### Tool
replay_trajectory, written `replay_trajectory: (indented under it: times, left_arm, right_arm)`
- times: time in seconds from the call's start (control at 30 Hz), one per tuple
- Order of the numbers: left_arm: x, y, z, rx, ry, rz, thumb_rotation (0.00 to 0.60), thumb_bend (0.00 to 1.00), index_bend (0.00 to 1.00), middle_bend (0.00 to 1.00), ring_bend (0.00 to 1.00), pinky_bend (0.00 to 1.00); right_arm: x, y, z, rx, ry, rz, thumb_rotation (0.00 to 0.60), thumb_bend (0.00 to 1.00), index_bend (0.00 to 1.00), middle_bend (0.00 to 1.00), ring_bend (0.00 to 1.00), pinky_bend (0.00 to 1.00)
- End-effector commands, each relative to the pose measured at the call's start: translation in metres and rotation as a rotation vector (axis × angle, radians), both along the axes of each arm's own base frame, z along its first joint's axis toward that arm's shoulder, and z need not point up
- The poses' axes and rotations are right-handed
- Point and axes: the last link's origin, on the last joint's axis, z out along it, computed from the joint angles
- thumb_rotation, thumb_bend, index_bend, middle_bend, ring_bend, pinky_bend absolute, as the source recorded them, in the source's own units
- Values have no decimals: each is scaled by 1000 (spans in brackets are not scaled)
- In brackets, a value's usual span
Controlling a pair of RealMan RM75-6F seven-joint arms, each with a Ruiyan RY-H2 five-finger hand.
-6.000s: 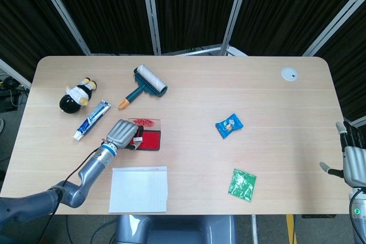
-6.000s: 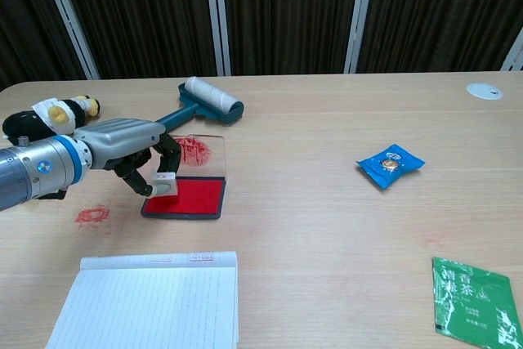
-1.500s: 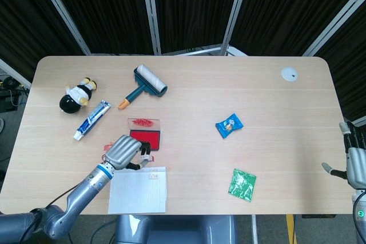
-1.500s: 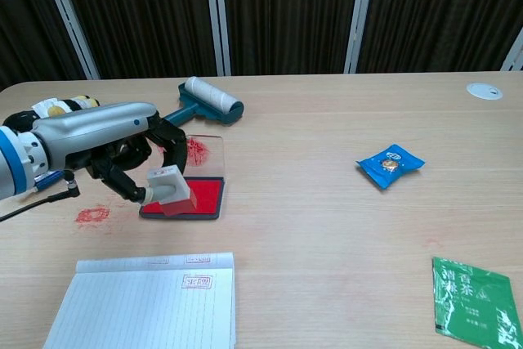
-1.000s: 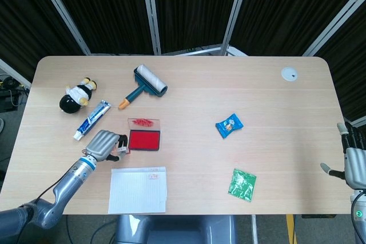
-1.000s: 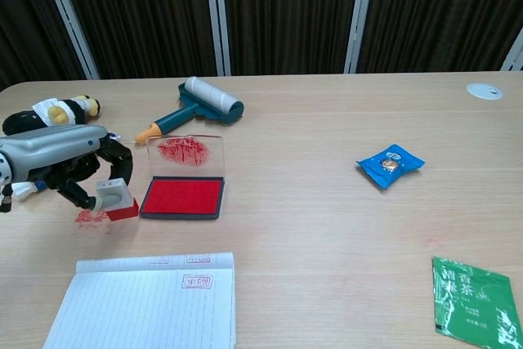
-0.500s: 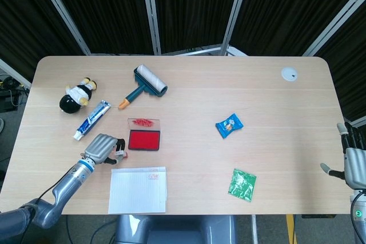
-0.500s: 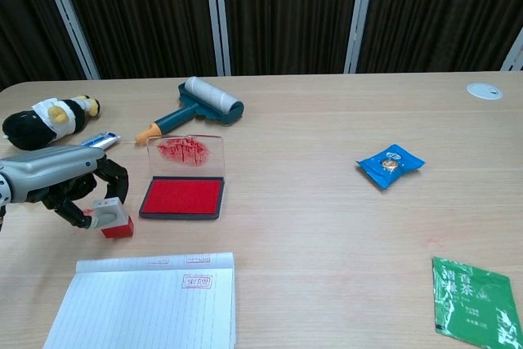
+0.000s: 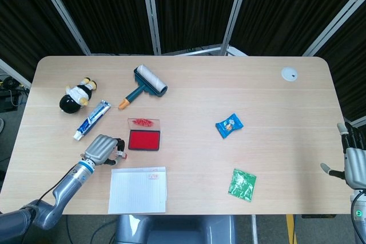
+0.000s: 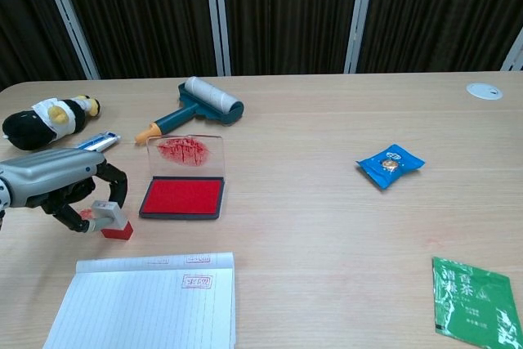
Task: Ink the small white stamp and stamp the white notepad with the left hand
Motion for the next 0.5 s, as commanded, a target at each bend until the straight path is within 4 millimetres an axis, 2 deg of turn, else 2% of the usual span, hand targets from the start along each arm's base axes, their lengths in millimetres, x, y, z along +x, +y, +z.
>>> replay_trajectory:
  times: [0.03, 0.17, 0.4, 0.5]
  left_arm:
    - [0, -1, 1, 2, 4, -5, 600, 404, 476, 430, 830, 796]
    - [-1, -3, 3, 0, 11, -11, 600, 391, 441, 396, 822, 791]
    - [-4, -5, 6, 1, 21, -15, 600, 279, 400, 357, 811, 789]
    - [-4, -7, 8, 2, 24, -17, 600, 213, 337, 317, 803, 789]
  right_arm:
    - [0, 0, 0, 0, -1, 0, 600, 0, 0, 0, 0, 0]
    - [1, 0, 0, 4, -2, 2, 600, 0, 0, 0, 0, 0]
    - [1, 1, 0, 6, -4, 3, 600, 0, 0, 0, 0, 0]
    - [1, 1, 0, 5, -5, 4, 600, 0, 0, 0, 0, 0]
